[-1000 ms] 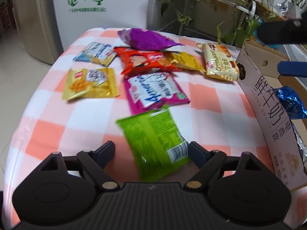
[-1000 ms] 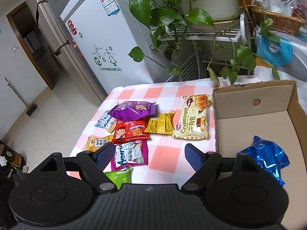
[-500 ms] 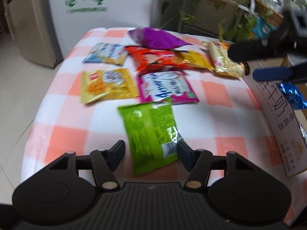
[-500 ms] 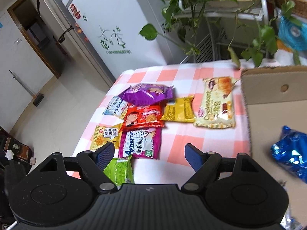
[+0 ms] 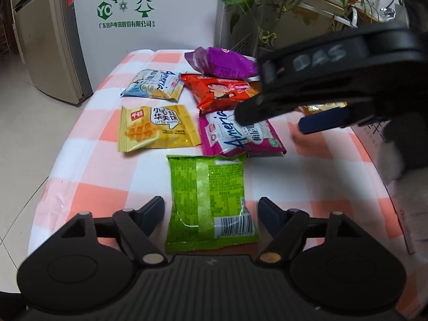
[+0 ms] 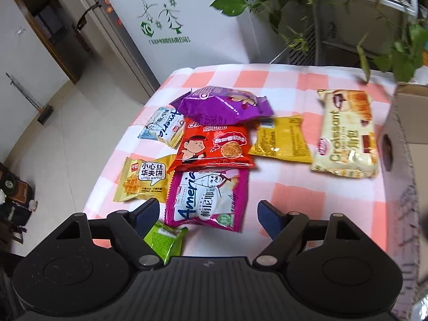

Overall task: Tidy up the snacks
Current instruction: 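Move the left tool to the green bag while the right tool approaches the pink America bag, then close the right tool on the pink America bag while the left tool grasps the green bag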

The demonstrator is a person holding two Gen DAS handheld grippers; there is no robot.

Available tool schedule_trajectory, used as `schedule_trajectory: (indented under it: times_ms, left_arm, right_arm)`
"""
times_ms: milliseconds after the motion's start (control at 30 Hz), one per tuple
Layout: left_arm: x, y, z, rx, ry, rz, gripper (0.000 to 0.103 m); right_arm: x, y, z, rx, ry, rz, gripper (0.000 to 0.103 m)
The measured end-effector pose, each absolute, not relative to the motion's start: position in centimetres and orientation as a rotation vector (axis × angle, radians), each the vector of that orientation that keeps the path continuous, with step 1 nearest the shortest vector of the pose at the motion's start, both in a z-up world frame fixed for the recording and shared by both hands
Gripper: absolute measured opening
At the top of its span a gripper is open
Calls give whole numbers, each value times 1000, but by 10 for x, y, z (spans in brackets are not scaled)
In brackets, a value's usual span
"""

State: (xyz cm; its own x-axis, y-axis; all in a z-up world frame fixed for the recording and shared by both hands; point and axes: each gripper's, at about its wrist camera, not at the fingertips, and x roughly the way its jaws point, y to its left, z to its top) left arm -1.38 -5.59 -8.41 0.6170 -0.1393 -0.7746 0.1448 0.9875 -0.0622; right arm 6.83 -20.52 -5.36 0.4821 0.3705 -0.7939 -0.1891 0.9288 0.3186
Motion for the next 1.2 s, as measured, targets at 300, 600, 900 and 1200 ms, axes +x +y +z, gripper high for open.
schedule_trajectory:
  times_ms: [300,600,900,1200]
  left_arm:
    - [-12,-37,-83,12,895,-73,70]
    - [-11,-36,-87,15,884,-120,88]
    - [-6,-46,-92,79,915,-122,103]
    - [-3,-43,-93,78,923,-131,103]
  right_arm:
    - [81,-177,-71,95,1036,350,92]
    - [84,-165,-83,-16,992,321,93]
    - [80,-169,-85,-103,965,303,77]
    - [74,-179,-82,-90,971,319,65]
